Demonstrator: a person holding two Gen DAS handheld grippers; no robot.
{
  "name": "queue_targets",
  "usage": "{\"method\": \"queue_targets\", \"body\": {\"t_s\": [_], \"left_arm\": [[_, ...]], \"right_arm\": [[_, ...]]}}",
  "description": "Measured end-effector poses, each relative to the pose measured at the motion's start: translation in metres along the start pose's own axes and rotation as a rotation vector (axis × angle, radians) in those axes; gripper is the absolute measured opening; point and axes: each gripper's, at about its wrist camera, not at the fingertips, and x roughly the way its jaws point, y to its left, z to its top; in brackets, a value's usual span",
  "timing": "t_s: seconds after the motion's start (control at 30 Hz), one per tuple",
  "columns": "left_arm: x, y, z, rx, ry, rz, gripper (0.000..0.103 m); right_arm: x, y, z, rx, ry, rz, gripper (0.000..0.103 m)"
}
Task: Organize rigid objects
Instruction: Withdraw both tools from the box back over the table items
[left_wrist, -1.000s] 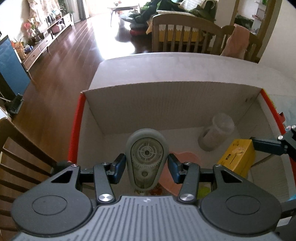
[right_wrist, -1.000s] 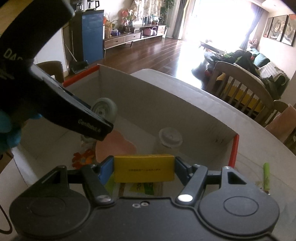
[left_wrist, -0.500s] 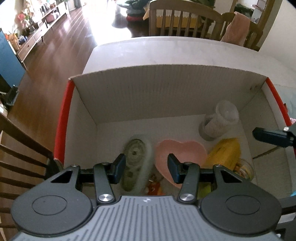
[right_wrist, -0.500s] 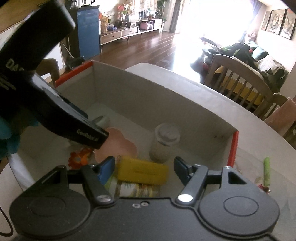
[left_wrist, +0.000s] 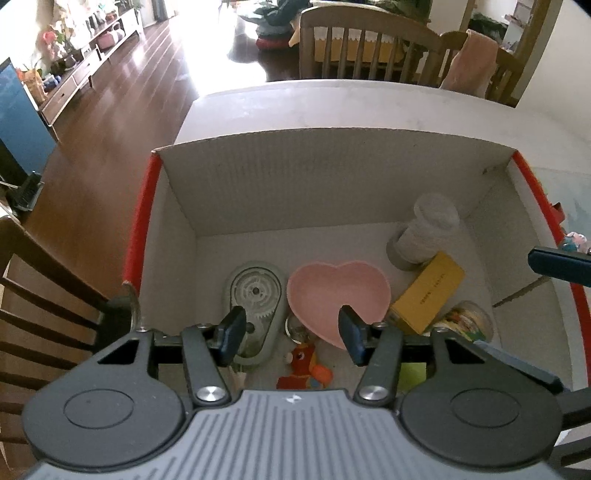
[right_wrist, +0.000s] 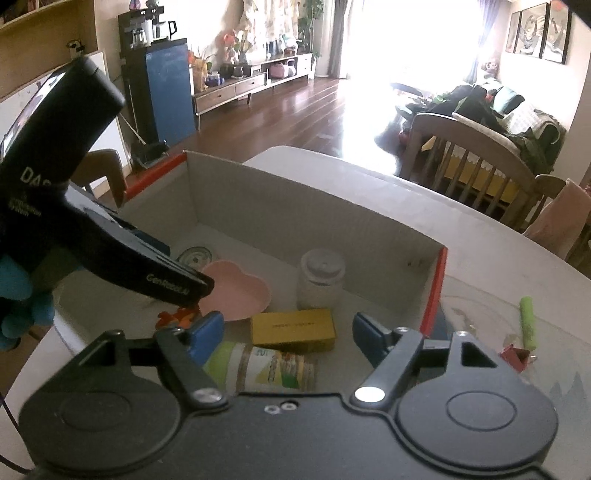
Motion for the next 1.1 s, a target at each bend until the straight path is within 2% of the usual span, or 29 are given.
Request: {"method": "queue_targets", "body": {"t_s": [0.47, 0.83, 0.9, 0.97, 1.1], "left_arm": [[-0.046, -0.011, -0.015, -0.01, -0.078, 0.016, 0.056], [-0.093, -0.025, -0.028, -0.013, -0.185, 0.008, 0.056], [-0.1, -0.032, -0.029, -0.009, -0.202, 0.007, 0.058], [-0.108, -0.039, -0.032, -0.004, -0.227, 0.018, 0.067], [-0.12, -0.051, -0.037, 0.0, -0.258, 0.025, 0.067]], "right_arm": [[-0.04, -0.005, -0.003, 0.012, -0.099, 0.031, 0.082], [-0.08, -0.015, -0.013, 0.025, -0.178, 0.06, 0.086], [-0.087, -0.019, -0.016, 0.032, -0.19, 0.066, 0.087], [-0.093, -0.023, -0.019, 0.04, -0.2, 0.069, 0.087], [-0.105, -0.032, -0.027, 0.047, -0.215, 0.077, 0.088]]}}
